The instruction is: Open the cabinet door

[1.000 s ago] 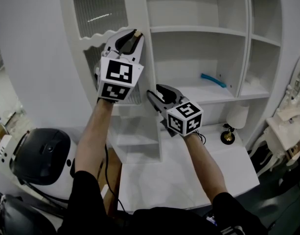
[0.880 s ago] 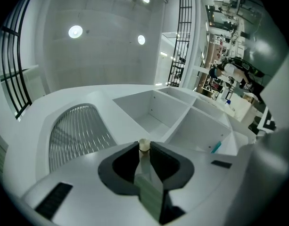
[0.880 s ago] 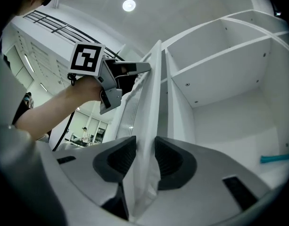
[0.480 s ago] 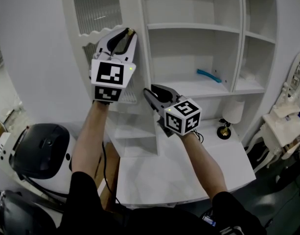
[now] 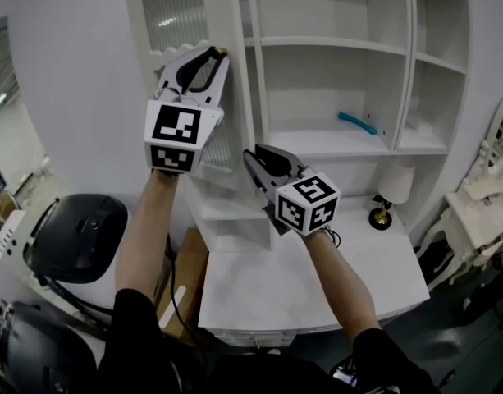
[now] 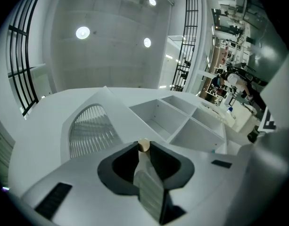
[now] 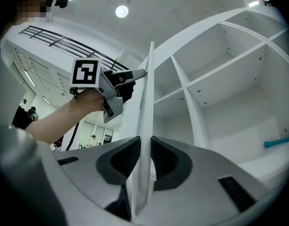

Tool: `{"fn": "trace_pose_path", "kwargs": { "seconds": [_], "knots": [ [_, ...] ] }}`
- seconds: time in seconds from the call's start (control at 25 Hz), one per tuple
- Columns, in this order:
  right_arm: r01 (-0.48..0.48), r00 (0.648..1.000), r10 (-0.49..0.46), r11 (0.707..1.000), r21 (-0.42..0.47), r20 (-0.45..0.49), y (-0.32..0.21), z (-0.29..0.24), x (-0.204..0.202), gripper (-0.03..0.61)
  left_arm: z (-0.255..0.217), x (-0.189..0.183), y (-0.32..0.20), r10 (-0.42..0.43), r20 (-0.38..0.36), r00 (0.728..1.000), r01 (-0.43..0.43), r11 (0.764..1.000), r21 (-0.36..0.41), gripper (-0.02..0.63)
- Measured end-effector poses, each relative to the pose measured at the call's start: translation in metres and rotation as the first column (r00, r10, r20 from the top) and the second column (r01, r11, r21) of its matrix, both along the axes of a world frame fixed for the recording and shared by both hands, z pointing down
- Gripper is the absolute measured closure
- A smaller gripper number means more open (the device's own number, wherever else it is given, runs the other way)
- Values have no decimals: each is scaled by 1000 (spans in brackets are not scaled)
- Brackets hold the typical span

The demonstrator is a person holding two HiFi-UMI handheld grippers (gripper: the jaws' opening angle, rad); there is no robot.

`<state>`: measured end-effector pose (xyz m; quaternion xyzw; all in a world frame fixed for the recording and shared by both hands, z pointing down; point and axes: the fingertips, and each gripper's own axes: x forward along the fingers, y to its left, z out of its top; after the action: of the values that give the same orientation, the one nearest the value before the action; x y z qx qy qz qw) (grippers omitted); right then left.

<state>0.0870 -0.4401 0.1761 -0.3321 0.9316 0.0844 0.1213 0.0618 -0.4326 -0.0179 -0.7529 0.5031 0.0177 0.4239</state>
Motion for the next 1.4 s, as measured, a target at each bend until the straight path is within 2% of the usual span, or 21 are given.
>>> {"fn": "trace_pose_path", "kwargs": {
  "seconds": [0.48, 0.72, 0.88, 1.2, 1.4],
  "knots": [
    [26, 999, -27, 999, 20, 38, 54, 1, -32, 502, 2, -36, 44, -27, 13, 1000, 28, 999, -39, 526],
    [50, 999, -51, 998, 39, 15, 80, 0, -58, 502, 1, -62, 65, -15, 4, 1000, 16, 999, -33, 523],
    [65, 998, -66, 996, 53, 22, 89, -1, -63, 499, -1, -67, 71, -11, 22, 1000, 11, 1000, -15, 522],
    [93, 991, -103, 990, 110, 89, 121, -2, -111, 489, 1, -114, 97, 65, 71, 995, -68, 997, 29, 522],
    [90, 991, -101, 989, 120, 87, 134, -3, -142, 481, 1, -144, 106, 121, 57, 991, -124, 991, 51, 522]
  ]
}}
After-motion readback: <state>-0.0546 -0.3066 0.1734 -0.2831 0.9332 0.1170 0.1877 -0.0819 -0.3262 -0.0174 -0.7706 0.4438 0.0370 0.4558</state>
